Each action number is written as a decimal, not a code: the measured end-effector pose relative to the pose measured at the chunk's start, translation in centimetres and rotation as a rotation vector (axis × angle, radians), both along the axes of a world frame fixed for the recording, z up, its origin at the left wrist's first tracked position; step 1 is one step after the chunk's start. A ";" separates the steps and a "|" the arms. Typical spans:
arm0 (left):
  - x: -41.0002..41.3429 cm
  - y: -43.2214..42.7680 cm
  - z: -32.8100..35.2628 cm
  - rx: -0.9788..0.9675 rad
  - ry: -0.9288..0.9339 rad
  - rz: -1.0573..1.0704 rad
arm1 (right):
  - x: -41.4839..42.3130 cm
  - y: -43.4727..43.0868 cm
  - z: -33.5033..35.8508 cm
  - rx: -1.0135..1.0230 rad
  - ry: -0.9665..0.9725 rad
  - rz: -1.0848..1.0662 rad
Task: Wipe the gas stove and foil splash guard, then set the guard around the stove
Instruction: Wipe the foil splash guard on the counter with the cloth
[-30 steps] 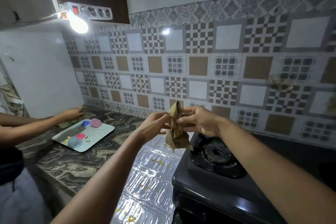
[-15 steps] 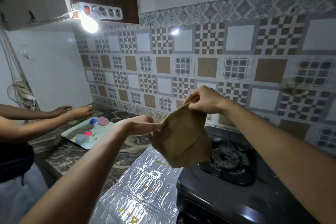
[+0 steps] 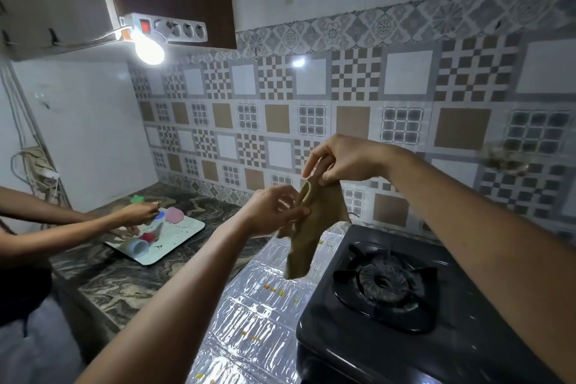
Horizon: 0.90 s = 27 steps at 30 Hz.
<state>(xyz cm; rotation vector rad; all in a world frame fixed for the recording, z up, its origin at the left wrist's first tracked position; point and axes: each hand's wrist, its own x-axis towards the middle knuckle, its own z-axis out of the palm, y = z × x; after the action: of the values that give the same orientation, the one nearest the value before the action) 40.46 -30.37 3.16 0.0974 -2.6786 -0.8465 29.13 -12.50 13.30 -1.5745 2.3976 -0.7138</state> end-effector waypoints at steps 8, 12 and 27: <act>-0.1 -0.7 0.9 0.215 -0.115 -0.106 | -1.1 0.4 -1.4 0.046 0.044 -0.052; 0.2 1.0 1.9 0.434 -0.244 -0.116 | -1.5 -0.7 -3.6 -0.130 0.001 -0.123; 0.0 -0.8 2.3 0.423 -0.029 0.118 | -1.6 -2.1 -13.1 -0.157 -0.545 -0.127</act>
<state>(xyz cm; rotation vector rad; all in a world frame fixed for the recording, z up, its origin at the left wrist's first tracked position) 40.43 -31.21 5.41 0.3636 -2.4476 -1.3645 27.55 -14.61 0.25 -1.0893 2.0786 -1.2020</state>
